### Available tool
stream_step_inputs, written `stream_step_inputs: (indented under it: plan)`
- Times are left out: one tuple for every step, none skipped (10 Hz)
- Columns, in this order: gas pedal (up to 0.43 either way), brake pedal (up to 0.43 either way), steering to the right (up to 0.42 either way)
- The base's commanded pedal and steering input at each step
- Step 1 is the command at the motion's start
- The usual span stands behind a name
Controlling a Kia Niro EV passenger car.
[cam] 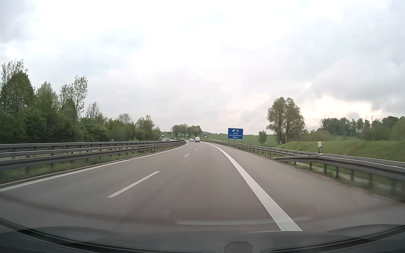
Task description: Follow the waypoints while adhering to traffic rules and regulations
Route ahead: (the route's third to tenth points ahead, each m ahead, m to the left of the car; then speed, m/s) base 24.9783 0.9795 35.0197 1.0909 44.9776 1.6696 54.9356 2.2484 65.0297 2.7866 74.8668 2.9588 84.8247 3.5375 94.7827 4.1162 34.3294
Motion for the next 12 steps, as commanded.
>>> stream_step_inputs:
  plan:
    - [0.358,0.000,-0.012]
    - [0.350,0.000,-0.012]
    - [0.339,0.000,-0.012]
    - [0.331,0.000,-0.011]
    - [0.311,0.000,-0.010]
    - [0.299,0.000,-0.010]
    - [0.287,0.000,-0.009]
    - [0.287,0.000,-0.008]
    - [0.287,0.000,-0.008]
    - [0.280,0.000,-0.008]
    - [0.268,0.000,-0.009]
    - [0.268,0.000,-0.008]
